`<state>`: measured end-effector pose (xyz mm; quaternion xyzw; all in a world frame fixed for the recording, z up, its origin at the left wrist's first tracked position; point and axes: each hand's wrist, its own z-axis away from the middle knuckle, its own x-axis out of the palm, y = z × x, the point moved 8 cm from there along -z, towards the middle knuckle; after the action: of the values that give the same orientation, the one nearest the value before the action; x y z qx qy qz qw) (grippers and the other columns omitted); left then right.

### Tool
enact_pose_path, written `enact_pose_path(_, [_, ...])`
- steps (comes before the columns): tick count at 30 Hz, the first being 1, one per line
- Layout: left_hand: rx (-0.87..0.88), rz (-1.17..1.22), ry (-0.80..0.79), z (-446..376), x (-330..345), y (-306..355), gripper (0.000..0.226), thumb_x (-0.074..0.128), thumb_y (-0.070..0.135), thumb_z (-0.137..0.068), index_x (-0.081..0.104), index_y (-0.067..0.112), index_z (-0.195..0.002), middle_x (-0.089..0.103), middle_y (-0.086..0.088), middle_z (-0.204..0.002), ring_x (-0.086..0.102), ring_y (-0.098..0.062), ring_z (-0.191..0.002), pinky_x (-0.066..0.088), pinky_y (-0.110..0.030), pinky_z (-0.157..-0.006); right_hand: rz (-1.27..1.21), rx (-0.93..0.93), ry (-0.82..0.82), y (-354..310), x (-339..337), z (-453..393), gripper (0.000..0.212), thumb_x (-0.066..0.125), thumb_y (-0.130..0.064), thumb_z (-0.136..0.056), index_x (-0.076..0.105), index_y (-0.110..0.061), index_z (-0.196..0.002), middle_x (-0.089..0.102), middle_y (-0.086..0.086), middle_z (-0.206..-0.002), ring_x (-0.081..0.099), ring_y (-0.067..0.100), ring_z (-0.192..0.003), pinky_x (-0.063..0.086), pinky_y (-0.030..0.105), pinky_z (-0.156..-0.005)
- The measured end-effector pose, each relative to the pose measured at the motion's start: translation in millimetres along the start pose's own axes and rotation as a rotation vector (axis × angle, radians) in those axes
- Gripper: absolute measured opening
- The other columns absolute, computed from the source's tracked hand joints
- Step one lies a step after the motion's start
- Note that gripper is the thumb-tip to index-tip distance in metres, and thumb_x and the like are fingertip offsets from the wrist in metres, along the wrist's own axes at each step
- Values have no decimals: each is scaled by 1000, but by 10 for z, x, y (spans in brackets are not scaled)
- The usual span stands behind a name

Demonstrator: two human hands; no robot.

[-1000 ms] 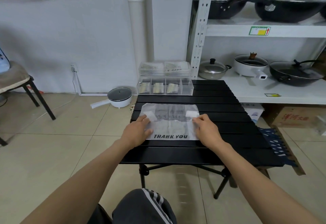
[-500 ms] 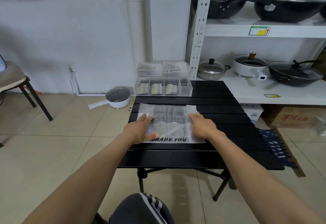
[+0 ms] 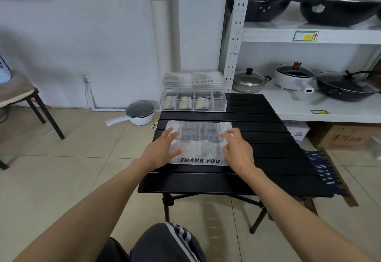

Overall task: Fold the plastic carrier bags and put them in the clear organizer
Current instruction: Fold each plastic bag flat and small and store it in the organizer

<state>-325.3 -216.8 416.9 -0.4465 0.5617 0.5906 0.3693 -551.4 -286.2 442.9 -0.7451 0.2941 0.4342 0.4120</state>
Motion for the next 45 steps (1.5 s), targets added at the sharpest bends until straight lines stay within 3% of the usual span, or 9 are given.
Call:
enact_pose_path(4, [193,31,266,234,-236,199,22,56,35,-93,58,24,-111,50,10,-117,59,-13,-78,51,-36,-73,-78,-311,18,-537,78,277,15,63,-18,-90,69,-19,-104,58,-5,-104,54,14,-91,43,29,-81])
enact_pose_path(9, [406,36,178,424,-94,611,6,63,26,-87,63,20,-89,56,7,-91,53,-10,-84,40,-22,-73,-101,-383,4,-762,282,452,6,63,-24,-91,69,-23,-92,58,-8,-91,52,13,-90,31,27,-78])
enact_pose_path(15, [521,-172,80,491,38,638,17,53,21,-92,64,19,-104,57,3,-101,54,-16,-91,49,-31,-72,-75,-421,-5,-708,290,516,9,63,-22,-91,71,-18,-88,60,-5,-89,54,15,-83,43,25,-68])
enact_pose_path(20, [574,-377,-18,441,75,751,15,48,10,-90,60,13,-101,53,-5,-95,55,-25,-85,51,-43,-67,-62,-386,47,-650,235,566,9,63,-19,-90,70,-17,-83,58,-5,-86,53,16,-80,47,33,-66])
enact_pose_path(29, [549,-508,-129,344,107,889,27,53,5,-88,51,12,-114,48,-6,-107,50,-24,-90,45,-37,-69,-146,-307,18,-543,257,538,7,66,-27,-90,72,-25,-93,56,-11,-88,51,12,-84,44,27,-71])
enact_pose_path(35, [386,-308,-70,284,73,783,23,50,2,-83,55,13,-103,50,-5,-104,52,-25,-92,49,-43,-75,-91,-338,45,-561,243,567,14,66,-26,-89,69,-24,-103,57,-9,-97,52,12,-92,40,27,-79])
enact_pose_path(38, [296,-146,-71,308,-2,722,26,49,1,-81,59,14,-101,55,-2,-105,54,-23,-96,47,-38,-81,-67,-310,143,-515,182,587,7,69,-22,-88,73,-24,-93,60,-9,-94,56,13,-89,38,29,-78])
enact_pose_path(41, [316,-116,-41,438,-68,729,28,50,13,-86,60,17,-111,56,1,-111,54,-19,-101,47,-34,-84,-106,-328,142,-506,175,639,9,66,-18,-91,73,-22,-89,62,-9,-89,57,14,-83,43,30,-72])
enact_pose_path(45, [370,-314,-33,585,31,707,40,47,44,-93,54,20,-125,53,4,-125,49,-17,-113,48,-36,-88,-153,-369,73,-501,136,708,12,61,-20,-94,73,-21,-96,66,-8,-87,57,13,-81,46,30,-71])
